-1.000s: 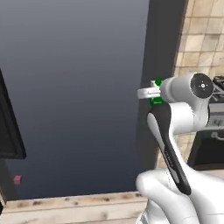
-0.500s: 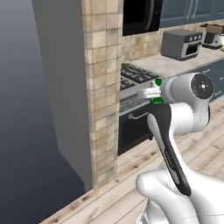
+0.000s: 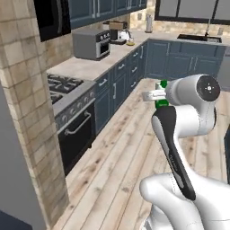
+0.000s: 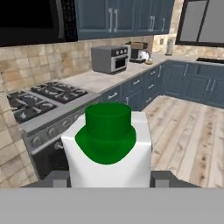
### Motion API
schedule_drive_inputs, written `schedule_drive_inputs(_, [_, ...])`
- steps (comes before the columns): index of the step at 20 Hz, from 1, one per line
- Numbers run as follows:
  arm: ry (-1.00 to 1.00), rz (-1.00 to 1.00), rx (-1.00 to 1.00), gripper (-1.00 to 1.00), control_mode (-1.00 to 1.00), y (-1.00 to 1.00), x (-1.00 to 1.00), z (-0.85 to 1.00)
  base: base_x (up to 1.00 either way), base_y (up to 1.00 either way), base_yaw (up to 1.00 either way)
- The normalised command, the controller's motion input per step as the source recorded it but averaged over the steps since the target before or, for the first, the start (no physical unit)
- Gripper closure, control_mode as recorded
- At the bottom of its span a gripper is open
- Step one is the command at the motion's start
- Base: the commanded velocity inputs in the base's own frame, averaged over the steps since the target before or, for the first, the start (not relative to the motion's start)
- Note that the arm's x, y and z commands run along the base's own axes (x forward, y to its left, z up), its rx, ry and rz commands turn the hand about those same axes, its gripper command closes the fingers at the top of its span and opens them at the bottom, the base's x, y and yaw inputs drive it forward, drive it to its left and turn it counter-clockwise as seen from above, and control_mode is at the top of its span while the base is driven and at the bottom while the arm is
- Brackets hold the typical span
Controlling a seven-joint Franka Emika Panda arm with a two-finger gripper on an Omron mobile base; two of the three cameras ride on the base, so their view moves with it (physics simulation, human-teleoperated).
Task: Take a sugar cube from the saucer and place it inside the coffee. Then, grab milk from the fridge and place it next to the coffee on the counter to sweeten the coffee.
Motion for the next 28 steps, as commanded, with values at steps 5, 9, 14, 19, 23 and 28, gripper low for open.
schedule_drive_inputs(5, [0.00,0.00,0.00,1.00,1.00,0.00,0.00,0.00,0.96,0.01,-0.49])
schedule_drive_inputs(9, [0.00,0.00,0.00,1.00,1.00,0.00,0.00,0.00,1.00,-0.03,-0.32])
schedule_drive_inputs(14, [0.00,0.00,0.00,1.00,1.00,0.00,0.00,0.00,1.00,-0.07,-0.13])
schedule_drive_inputs(19, [0.00,0.00,0.00,1.00,1.00,0.00,0.00,0.00,1.00,-0.06,-0.07])
schedule_drive_inputs(23, [0.00,0.00,0.00,1.00,1.00,0.00,0.00,0.00,1.00,-0.05,-0.07])
schedule_drive_inputs(28, [0.00,0.00,0.00,1.00,1.00,0.00,0.00,0.00,1.00,-0.11,0.00])
